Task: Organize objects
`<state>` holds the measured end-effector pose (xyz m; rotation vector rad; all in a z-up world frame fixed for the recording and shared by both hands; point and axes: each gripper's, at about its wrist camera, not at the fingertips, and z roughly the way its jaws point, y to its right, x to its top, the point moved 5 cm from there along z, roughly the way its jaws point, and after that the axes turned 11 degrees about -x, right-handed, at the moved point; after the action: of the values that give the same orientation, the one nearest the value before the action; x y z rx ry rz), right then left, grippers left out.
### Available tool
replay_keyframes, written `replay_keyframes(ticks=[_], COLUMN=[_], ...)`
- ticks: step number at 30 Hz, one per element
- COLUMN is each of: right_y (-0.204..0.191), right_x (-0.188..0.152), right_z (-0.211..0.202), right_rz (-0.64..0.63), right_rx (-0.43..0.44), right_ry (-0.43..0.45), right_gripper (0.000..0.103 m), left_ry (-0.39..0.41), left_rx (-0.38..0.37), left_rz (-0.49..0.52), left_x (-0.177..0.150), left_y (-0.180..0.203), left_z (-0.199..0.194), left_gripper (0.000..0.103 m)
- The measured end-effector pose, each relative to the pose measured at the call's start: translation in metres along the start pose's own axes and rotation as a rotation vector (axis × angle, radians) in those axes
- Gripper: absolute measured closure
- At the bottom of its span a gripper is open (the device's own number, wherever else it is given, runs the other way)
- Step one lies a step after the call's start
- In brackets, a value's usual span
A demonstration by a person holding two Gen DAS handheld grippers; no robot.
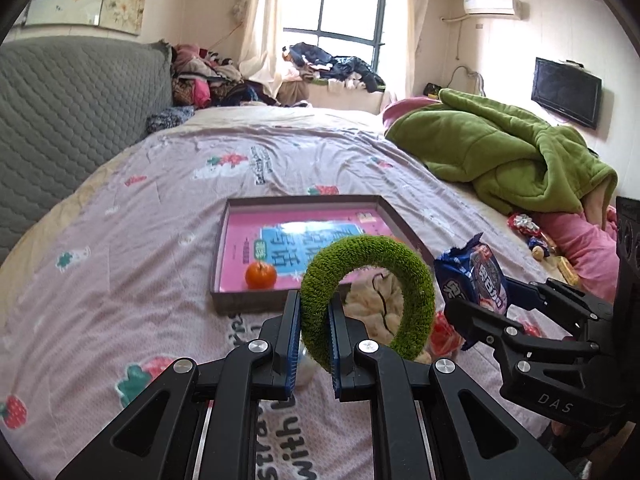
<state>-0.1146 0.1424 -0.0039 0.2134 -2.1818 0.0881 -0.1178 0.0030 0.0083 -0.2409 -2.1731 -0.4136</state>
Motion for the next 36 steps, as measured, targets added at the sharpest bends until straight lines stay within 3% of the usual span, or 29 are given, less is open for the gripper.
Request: replay_keyframes(ticks=[36], right_y=[-0.005], right_x=[0.076], right_z=[0.026], right_rz=[-0.026], right_rx=[-0.022], right_ry=[0.113], right_gripper=[0.051], left_ry=[0.052], left_rx=[0.051], left_rz=[0.085], left_x=[0.068], left_y=[-0.035], left_z=[0.034], left_gripper=[0.09])
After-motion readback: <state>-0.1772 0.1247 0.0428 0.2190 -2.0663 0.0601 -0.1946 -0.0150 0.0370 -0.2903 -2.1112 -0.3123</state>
